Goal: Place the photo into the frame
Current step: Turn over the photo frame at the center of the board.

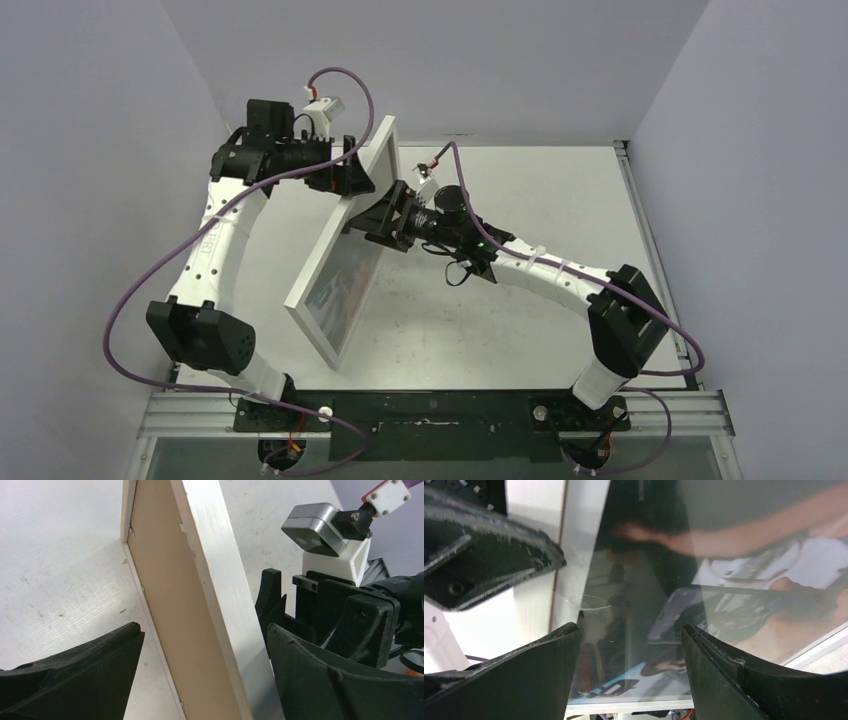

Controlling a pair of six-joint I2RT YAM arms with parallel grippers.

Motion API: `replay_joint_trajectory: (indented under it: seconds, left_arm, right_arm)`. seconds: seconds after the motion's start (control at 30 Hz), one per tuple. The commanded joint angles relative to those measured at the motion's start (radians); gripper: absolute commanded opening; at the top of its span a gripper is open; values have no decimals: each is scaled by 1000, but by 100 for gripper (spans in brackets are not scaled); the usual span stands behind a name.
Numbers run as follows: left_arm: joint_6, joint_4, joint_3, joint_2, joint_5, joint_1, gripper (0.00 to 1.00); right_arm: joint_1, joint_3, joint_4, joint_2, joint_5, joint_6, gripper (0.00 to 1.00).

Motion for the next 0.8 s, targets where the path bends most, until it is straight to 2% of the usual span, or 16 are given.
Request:
replay_joint_trajectory:
  seconds: [0.0, 0.17, 0.23, 0.37, 0.57, 0.77]
  left_arm:
    - [103, -55, 41, -3, -143, -35, 91]
    - [105, -66, 39, 1, -163, -19, 77]
    - [98, -64, 45, 3, -157, 1, 69]
    - [100, -65, 65, 19, -158, 64, 52]
    - [139, 0, 2, 11, -217, 122, 33]
    - [149, 61, -56, 58, -189, 152, 26]
  right_arm:
    - [-8, -11, 83, 20, -4, 20, 73]
    - [-10, -16, 87, 22, -10, 19, 73]
    - [-19, -34, 78, 5, -9, 13, 73]
    - [-55, -120, 84, -42, -9, 11, 74]
    - [-106, -230, 89, -72, -13, -4, 74]
    - [-141, -329, 69, -42, -13, -26, 74]
